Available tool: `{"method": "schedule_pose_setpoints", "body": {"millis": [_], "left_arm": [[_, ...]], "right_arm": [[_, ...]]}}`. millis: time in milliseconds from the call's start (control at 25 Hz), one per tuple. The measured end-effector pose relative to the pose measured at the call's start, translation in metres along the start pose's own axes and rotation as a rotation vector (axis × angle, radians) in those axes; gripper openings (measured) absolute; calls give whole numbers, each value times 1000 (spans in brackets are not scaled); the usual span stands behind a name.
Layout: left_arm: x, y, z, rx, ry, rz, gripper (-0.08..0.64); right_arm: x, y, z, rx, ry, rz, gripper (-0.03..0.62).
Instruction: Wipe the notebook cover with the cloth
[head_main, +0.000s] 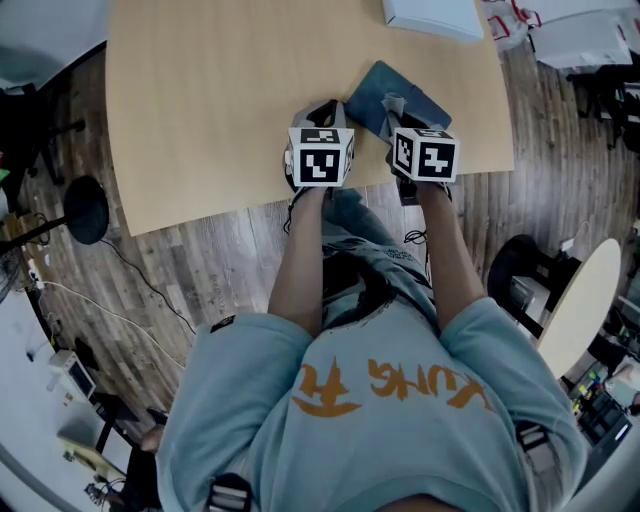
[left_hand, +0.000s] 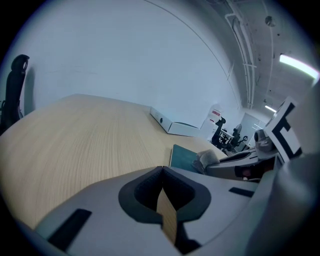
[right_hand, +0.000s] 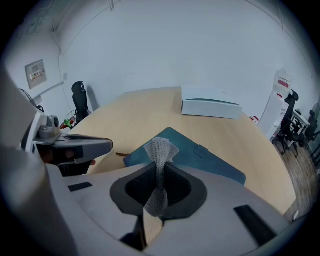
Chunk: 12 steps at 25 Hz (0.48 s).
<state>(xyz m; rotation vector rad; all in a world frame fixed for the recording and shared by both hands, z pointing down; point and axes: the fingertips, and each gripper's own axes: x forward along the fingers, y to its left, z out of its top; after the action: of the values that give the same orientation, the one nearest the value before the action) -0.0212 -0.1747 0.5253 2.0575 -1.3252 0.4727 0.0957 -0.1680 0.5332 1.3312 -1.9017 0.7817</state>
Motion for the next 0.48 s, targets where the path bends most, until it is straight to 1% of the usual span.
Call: {"method": "schedule_pose_setpoints", "body": {"millis": [160,480], "left_arm": [[4,14,12,-57,-13,13,17],[14,41,32,-105,-16,48,17]], "right_arm": [[8,6,20,-33,12,-7,29],[44,24,45,-67,29,62,29]]}}
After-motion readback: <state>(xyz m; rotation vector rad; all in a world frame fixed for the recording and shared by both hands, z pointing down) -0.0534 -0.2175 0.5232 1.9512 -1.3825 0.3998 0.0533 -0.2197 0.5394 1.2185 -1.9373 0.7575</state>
